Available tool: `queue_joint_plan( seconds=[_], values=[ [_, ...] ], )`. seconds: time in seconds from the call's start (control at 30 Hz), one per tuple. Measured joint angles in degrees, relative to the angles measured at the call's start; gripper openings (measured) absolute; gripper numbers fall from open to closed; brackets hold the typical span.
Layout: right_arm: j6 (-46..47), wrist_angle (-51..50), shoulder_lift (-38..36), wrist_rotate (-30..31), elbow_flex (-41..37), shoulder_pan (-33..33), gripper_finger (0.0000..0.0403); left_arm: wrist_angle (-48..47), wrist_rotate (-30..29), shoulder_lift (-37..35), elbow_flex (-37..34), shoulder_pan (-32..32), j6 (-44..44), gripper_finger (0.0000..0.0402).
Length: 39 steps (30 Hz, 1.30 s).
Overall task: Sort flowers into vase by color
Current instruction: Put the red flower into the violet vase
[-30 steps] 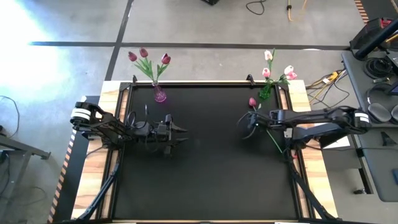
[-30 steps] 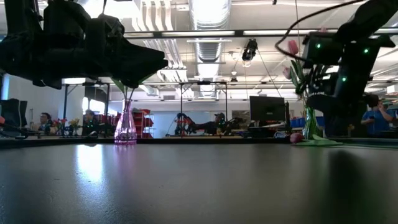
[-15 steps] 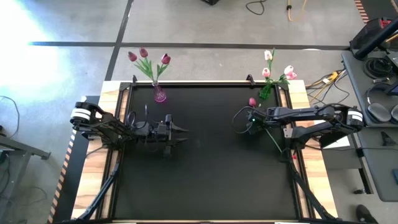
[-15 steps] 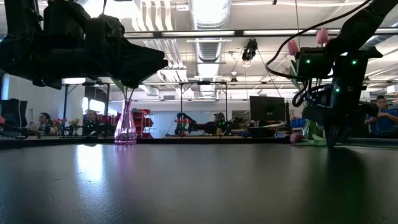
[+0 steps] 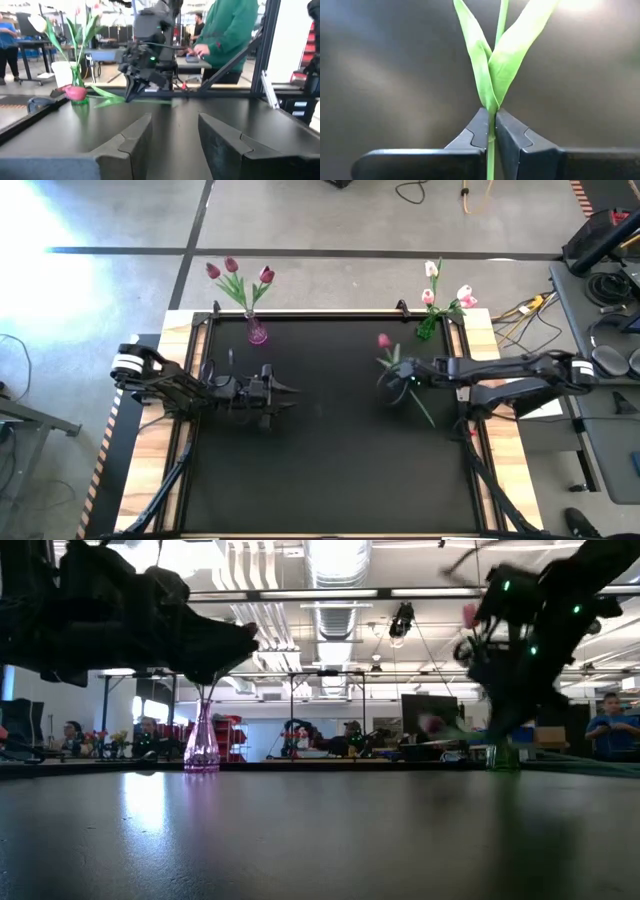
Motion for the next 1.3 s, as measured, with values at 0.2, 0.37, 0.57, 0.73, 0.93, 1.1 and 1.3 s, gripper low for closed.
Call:
queue_joint_plan(
  seconds=[0.2, 0.37, 0.57, 0.73, 0.93, 1.1, 1.3],
  values=[
    [-7.09, 17.87, -0.82, 7.74, 0.14, 11.64, 0.0013, 6.35, -0.01, -4.31, -5.84, 0.0, 0.2, 0.0114],
    [-20.39, 41.81, 4.55, 15.15, 0.11, 18.08, 0.0013, 5.74, -0.15, -9.17, -9.98, 0.0, 0.31, 0.0077],
    [-34.92, 73.18, 16.32, 15.44, 3.07, 18.79, 0.0013, 1.83, -0.21, -15.48, -9.97, 0.31, 3.62, 0.0021],
    [-45.6, 85.21, 28.35, 11.76, 13.36, 17.52, 0.0013, -8.2, -0.16, -23.22, -9.95, 2.02, 4.83, 0.0003],
    [-49.73, 80.28, 39.1, 2.55, 29.43, 13.21, 0.0012, -23.32, 1.76, -34.63, -9.86, 3.88, 4.84, 0.0],
    [-49.75, 79.09, 44.4, -3.53, 40.63, 9.02, 0.0012, -36.95, 1.85, -45.42, -9.86, 4.05, 6.25, 0.0],
    [-49.75, 79.12, 51.1, -10.72, 53.27, 5.15, 0.0012, -51.03, 1.88, -57.36, -9.27, 4.02, 7.61, 0.0]
  ],
)
